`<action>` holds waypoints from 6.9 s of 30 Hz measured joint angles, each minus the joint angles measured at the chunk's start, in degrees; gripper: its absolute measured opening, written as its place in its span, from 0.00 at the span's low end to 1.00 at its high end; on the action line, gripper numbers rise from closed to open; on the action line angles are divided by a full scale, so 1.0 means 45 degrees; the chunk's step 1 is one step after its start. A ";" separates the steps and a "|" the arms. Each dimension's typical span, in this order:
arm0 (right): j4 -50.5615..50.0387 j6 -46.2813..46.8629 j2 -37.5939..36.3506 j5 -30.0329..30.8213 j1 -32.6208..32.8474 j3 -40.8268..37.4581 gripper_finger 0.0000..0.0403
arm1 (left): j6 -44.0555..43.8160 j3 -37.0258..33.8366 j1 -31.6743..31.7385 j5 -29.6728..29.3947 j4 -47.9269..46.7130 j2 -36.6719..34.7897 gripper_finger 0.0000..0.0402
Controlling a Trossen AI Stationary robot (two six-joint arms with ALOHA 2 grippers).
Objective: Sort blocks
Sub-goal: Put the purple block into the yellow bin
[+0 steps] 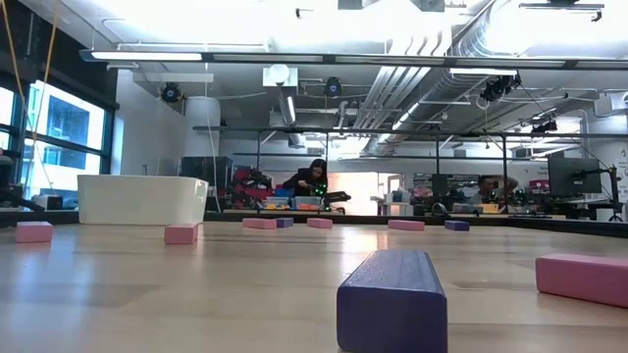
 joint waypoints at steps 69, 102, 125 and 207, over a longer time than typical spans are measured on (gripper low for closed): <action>-0.0571 1.1516 0.5108 0.5841 0.5247 -0.0010 0.53 | -1.5087 0.0753 0.1743 0.3145 -0.7066 -0.1546 0.54; -0.2356 1.6930 0.7030 0.3995 0.4136 0.0029 0.47 | -1.0425 0.0753 0.3002 0.3756 -0.6959 -0.2159 0.54; -0.1574 1.2855 0.3580 1.2738 0.3390 -0.0006 0.01 | -0.8445 0.0753 0.3007 0.3295 -0.6679 -0.6322 0.54; -0.2640 -0.1216 -0.1493 1.2935 0.0036 0.0010 0.51 | -2.0825 -0.0492 -0.2939 0.2826 -0.9914 -0.3865 0.07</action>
